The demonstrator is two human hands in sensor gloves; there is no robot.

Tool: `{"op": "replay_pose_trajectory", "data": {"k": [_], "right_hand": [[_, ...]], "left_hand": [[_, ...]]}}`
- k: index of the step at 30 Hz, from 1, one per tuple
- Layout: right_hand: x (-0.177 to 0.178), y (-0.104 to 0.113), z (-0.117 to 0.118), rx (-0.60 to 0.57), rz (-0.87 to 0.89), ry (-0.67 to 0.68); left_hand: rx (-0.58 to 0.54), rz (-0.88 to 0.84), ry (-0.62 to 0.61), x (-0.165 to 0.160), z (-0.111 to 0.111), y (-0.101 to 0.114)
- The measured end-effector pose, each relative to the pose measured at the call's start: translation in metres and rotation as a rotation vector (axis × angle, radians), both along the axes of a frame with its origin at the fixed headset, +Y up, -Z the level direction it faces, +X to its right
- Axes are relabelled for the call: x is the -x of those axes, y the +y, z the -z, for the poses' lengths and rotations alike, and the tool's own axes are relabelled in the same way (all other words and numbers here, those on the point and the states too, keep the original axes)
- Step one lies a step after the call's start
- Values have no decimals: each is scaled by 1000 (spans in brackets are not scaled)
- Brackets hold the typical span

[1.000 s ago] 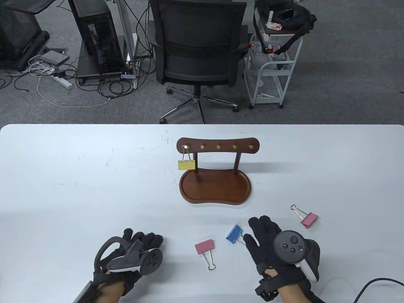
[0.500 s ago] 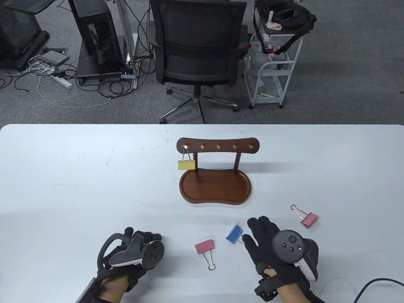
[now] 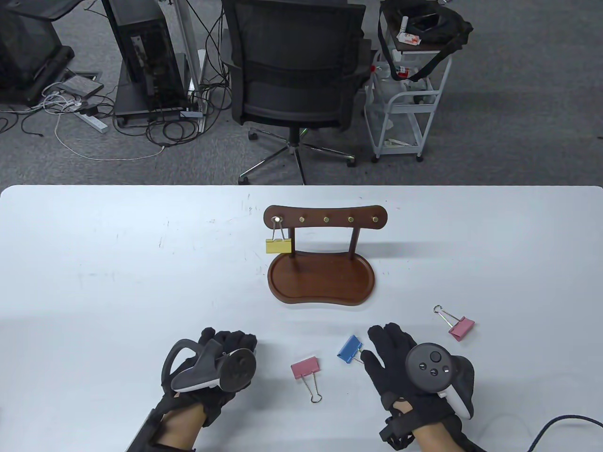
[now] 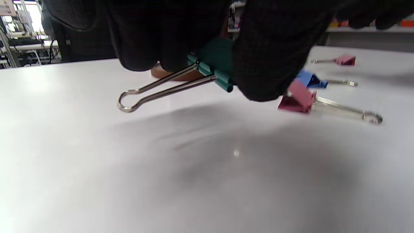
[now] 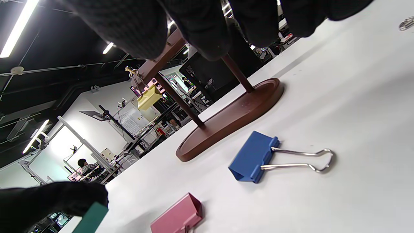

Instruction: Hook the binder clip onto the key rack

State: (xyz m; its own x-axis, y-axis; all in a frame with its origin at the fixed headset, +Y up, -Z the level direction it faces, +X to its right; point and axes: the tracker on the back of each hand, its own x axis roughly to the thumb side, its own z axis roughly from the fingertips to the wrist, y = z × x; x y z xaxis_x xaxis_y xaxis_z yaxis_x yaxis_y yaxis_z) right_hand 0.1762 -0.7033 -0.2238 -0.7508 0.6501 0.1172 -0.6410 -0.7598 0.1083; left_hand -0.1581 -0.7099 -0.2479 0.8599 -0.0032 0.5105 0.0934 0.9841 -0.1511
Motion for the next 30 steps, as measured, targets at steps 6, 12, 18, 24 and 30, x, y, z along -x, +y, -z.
{"op": "replay_pose_trajectory", "data": {"k": [6, 12, 18, 24, 30], "right_hand": [[0, 1, -1, -15, 1, 5], [-3, -2, 1, -5, 3, 1], [-4, -2, 2, -30, 11, 4], [0, 1, 2, -125, 37, 59], [6, 6, -2, -214, 85, 136]], "left_hand": [[-62, -46, 16, -35, 1, 24], [-81, -84, 10, -71, 2, 42], [-83, -136, 15, -88, -1, 46], [-88, -149, 17, -92, -6, 37], [-100, -185, 24, -85, -11, 36]]}}
